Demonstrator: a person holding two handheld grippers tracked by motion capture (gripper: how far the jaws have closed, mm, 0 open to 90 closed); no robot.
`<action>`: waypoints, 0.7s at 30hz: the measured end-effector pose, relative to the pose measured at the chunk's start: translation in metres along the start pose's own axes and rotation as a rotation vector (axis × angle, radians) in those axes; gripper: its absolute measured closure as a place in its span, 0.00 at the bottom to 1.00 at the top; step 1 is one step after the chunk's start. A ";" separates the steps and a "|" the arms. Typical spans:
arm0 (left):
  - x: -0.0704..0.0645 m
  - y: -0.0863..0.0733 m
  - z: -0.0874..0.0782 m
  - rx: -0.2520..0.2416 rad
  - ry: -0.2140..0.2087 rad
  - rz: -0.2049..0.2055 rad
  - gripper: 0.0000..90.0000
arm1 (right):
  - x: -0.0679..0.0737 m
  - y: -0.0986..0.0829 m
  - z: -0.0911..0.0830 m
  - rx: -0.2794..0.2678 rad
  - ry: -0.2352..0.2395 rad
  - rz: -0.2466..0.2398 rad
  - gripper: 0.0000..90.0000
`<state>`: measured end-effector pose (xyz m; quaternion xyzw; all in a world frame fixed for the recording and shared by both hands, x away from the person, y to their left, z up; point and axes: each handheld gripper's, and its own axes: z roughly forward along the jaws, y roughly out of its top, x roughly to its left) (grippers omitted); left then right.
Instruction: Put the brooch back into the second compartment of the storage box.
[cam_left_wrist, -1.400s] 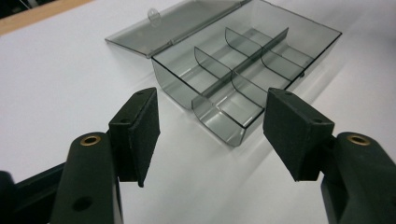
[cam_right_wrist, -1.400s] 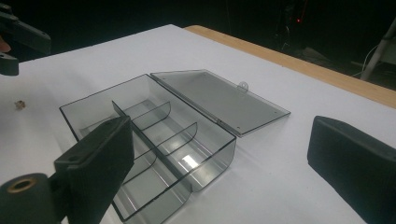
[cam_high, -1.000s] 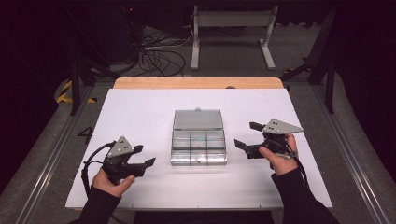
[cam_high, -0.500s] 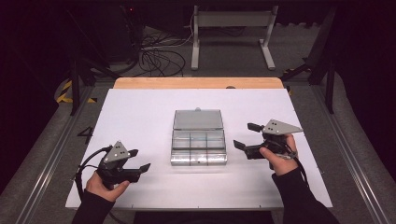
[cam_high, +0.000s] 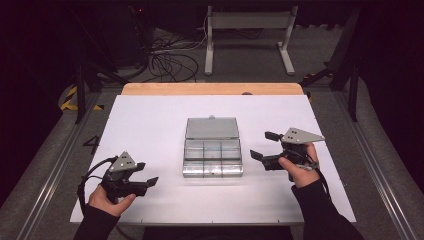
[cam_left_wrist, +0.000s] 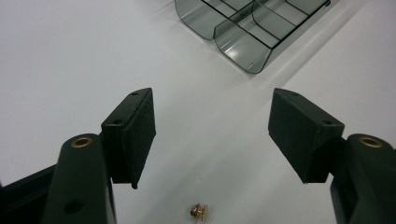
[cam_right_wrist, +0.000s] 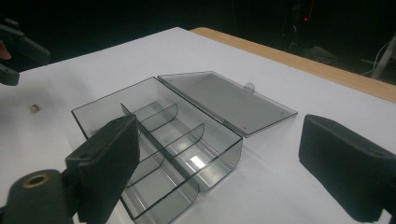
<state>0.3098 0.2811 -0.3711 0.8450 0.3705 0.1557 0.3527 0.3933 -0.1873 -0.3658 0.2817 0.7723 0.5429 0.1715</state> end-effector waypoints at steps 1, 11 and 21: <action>0.000 -0.001 -0.001 0.003 0.004 0.008 0.36 | 0.000 0.000 0.000 0.000 0.001 0.000 0.14; 0.001 -0.007 0.002 0.081 0.009 0.023 0.38 | 0.001 0.000 0.002 0.006 0.008 0.000 0.14; 0.005 -0.014 0.007 0.182 -0.009 0.019 0.43 | 0.001 0.000 0.002 0.008 0.014 0.002 0.14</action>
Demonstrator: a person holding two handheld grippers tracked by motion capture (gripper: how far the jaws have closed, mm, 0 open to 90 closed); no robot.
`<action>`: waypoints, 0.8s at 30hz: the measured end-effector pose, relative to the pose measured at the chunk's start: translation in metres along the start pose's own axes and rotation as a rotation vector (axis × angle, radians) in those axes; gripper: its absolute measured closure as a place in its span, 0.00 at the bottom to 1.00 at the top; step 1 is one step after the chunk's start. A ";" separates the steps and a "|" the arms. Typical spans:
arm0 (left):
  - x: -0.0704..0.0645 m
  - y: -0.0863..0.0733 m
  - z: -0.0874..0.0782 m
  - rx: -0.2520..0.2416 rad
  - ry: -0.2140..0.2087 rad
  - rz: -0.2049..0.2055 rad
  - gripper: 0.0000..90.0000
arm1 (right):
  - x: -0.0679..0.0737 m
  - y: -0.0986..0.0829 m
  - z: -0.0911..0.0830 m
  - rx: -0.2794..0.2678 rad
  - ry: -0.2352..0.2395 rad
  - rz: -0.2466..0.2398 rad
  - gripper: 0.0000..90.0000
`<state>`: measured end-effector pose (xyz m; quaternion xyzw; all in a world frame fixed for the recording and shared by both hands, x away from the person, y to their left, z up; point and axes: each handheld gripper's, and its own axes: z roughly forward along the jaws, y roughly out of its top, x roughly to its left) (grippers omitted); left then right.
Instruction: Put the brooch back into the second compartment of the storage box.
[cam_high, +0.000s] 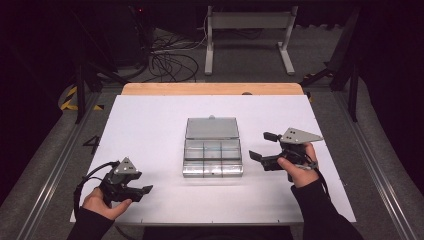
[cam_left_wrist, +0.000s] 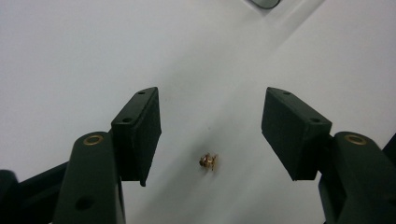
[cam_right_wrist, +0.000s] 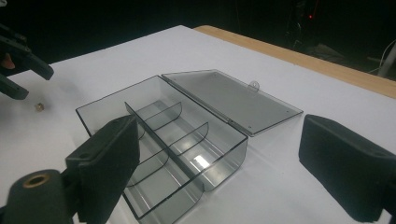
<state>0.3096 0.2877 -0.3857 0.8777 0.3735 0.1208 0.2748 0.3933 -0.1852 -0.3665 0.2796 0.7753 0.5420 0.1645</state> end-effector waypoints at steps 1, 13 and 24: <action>0.000 0.000 0.000 0.007 0.006 0.008 0.43 | 0.000 0.000 0.000 -0.001 0.001 0.001 0.14; -0.003 -0.003 0.006 0.108 0.024 0.030 0.52 | 0.000 -0.001 0.001 0.005 0.000 0.005 0.14; -0.004 -0.002 0.016 0.213 0.018 0.047 0.61 | -0.001 -0.002 0.001 0.008 -0.001 0.009 0.14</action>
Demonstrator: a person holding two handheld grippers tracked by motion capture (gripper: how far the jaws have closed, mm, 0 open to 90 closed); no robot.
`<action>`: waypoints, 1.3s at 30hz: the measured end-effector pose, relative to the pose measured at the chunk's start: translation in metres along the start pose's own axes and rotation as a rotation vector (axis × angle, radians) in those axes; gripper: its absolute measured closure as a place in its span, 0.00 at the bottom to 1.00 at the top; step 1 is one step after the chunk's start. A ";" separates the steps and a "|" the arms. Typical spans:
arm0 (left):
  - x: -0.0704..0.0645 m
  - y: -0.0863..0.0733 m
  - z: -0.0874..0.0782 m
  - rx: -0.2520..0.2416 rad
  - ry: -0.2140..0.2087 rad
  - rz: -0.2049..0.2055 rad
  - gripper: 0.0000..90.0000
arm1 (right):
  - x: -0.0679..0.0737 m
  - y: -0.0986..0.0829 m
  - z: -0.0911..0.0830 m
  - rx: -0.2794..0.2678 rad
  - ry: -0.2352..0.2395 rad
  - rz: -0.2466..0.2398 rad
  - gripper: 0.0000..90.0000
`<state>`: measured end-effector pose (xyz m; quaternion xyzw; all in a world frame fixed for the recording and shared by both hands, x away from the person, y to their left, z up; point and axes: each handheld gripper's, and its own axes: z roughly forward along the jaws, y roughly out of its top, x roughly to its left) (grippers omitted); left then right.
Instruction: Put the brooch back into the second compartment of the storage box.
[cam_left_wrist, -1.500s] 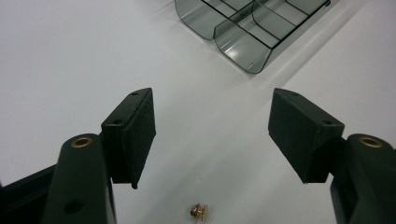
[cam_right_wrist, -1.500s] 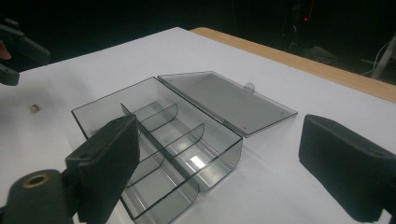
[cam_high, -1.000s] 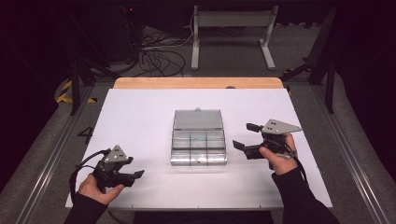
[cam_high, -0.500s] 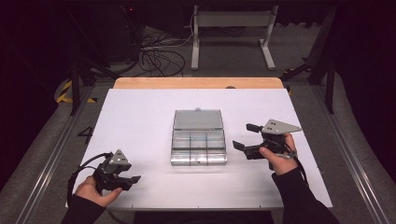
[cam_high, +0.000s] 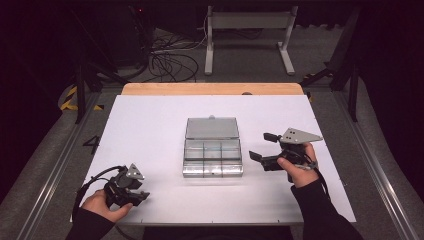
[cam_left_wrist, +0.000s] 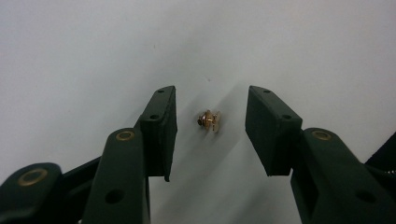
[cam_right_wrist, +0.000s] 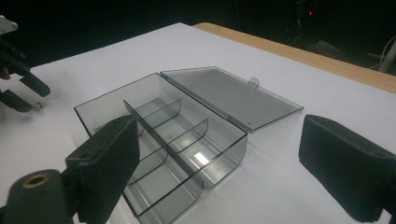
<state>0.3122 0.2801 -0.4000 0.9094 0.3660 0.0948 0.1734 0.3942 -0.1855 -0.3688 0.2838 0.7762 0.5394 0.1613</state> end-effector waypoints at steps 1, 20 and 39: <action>0.000 0.000 0.000 0.003 0.001 -0.004 0.62 | 0.000 0.000 0.000 -0.001 0.001 0.000 0.15; 0.001 0.003 0.005 0.052 -0.003 -0.026 0.87 | 0.000 -0.002 0.003 0.006 0.005 0.009 0.14; 0.002 0.003 0.004 0.043 -0.003 -0.031 0.87 | 0.000 -0.002 0.003 0.009 0.001 0.005 0.14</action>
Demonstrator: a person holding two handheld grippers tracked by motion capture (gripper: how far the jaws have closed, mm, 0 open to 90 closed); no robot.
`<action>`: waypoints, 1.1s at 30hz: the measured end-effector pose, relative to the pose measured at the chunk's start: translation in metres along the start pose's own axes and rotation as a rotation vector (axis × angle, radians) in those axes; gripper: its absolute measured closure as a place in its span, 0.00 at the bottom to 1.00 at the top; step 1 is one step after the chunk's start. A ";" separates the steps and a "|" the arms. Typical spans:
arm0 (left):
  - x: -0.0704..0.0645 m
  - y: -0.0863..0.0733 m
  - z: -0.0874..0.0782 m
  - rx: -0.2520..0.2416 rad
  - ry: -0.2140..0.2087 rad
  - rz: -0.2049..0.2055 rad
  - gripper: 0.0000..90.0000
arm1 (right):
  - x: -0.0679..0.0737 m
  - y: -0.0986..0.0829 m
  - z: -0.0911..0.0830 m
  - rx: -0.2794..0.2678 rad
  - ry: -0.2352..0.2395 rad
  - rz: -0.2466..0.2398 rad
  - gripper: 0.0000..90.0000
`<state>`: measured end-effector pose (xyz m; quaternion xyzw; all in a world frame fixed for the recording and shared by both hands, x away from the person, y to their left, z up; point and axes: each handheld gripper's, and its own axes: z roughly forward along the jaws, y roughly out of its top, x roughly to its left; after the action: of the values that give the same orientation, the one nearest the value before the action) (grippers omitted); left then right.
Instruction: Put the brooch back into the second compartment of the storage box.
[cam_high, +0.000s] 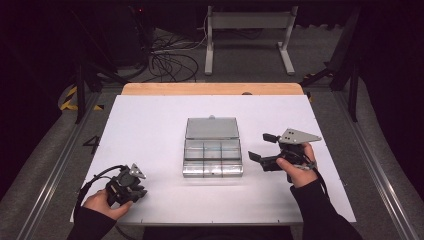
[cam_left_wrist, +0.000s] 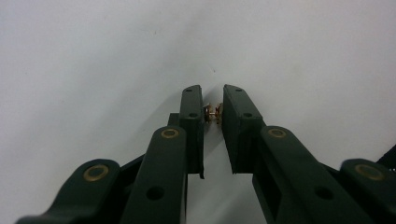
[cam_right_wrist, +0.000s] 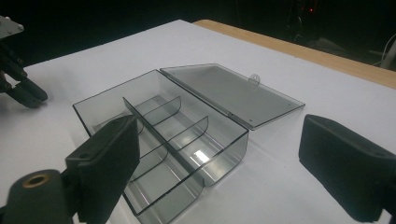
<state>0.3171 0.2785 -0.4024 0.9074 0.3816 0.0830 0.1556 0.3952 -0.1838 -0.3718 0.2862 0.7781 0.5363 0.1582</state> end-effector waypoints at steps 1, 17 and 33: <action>0.000 0.000 -0.001 0.001 0.002 -0.001 0.87 | 0.000 0.000 0.000 0.001 0.000 0.000 0.14; 0.002 -0.002 -0.018 -0.146 0.029 -0.022 0.87 | 0.000 0.000 0.000 0.001 -0.005 -0.002 0.14; 0.005 -0.004 -0.032 -0.300 0.023 -0.041 0.87 | 0.000 0.000 0.000 0.002 -0.003 -0.002 0.14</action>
<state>0.3089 0.2919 -0.3739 0.8649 0.3850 0.1465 0.2868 0.3950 -0.1840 -0.3721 0.2865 0.7787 0.5348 0.1597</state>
